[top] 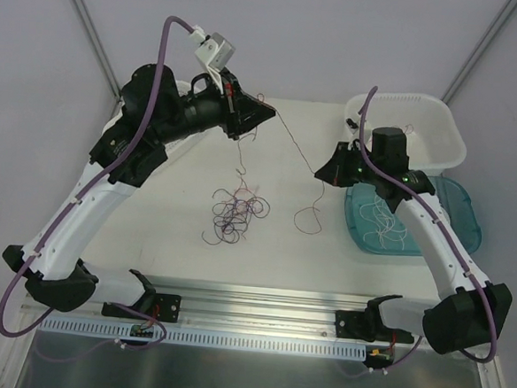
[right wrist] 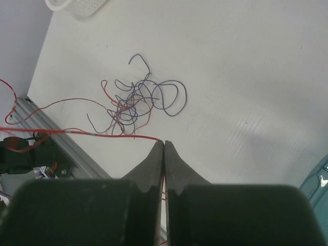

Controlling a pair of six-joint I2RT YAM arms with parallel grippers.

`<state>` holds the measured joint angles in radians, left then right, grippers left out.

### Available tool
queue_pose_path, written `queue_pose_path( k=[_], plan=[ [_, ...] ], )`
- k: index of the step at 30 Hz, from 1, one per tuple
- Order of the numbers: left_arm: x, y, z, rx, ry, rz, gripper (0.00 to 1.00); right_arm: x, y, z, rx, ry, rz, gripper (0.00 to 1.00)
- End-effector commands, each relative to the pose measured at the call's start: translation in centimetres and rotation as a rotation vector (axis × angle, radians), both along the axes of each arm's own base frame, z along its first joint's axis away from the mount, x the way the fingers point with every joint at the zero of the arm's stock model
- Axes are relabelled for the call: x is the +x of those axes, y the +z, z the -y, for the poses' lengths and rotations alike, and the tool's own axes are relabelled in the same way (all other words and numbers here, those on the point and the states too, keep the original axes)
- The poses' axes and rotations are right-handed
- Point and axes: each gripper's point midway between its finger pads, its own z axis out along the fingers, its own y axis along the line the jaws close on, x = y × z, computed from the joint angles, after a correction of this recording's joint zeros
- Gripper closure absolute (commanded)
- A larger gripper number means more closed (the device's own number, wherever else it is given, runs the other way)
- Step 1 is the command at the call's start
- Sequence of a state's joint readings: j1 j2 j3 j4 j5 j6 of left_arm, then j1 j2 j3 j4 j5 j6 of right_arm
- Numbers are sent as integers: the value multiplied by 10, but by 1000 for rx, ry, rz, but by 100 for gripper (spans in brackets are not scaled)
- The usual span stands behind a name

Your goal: Untangle the cables

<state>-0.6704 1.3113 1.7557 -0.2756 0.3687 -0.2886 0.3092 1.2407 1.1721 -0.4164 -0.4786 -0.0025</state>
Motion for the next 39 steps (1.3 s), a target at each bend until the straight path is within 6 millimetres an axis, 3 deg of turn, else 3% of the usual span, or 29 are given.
queue_pose_path(
  k=[1, 3, 5, 9, 10, 12, 15, 19, 21, 28, 30, 31, 34, 37, 39],
  plan=[
    [-16, 27, -25, -58, 45, -27, 100, 11, -17, 8, -71, -28, 13, 99],
    [2, 19, -39, -30, 153, -11, 100, 12, -19, 5, -63, -20, 3, 99],
    [32, 18, -71, -72, 303, -101, 100, 13, -17, 2, -51, -13, 5, 99],
    [6, 74, -77, -166, 218, -28, 100, 14, 0, -7, -7, 19, 38, 99],
    [11, 74, -79, -165, 245, -21, 100, 13, 7, -9, 16, 23, 53, 99],
    [26, 62, -84, -154, 313, -45, 100, 11, 21, -18, 60, 64, 96, 99],
    [29, 32, -66, -131, 239, -142, 100, 4, 38, -32, 118, 105, 126, 99],
    [31, -7, -48, -131, 176, -283, 100, -2, 45, -54, 167, 163, 142, 96],
    [34, -21, -44, -126, 176, -306, 100, -6, 39, -71, 172, 205, 125, 95],
    [27, -24, -47, -146, 190, -294, 100, -23, 7, -132, 180, 343, 55, 93],
    [27, -26, -49, -143, 199, -292, 100, -27, 0, -143, 183, 374, 36, 84],
    [24, -24, -52, -145, 206, -282, 100, -27, -4, -146, 182, 382, 23, 69],
    [21, -28, -56, -139, 219, -273, 100, -33, -5, -148, 180, 410, 16, 37],
    [19, -35, -60, -135, 231, -279, 100, -35, -4, -143, 155, 417, 39, 15],
    [17, -38, -60, -131, 227, -286, 100, -37, 1, -141, 159, 421, 62, 7]
  ],
)
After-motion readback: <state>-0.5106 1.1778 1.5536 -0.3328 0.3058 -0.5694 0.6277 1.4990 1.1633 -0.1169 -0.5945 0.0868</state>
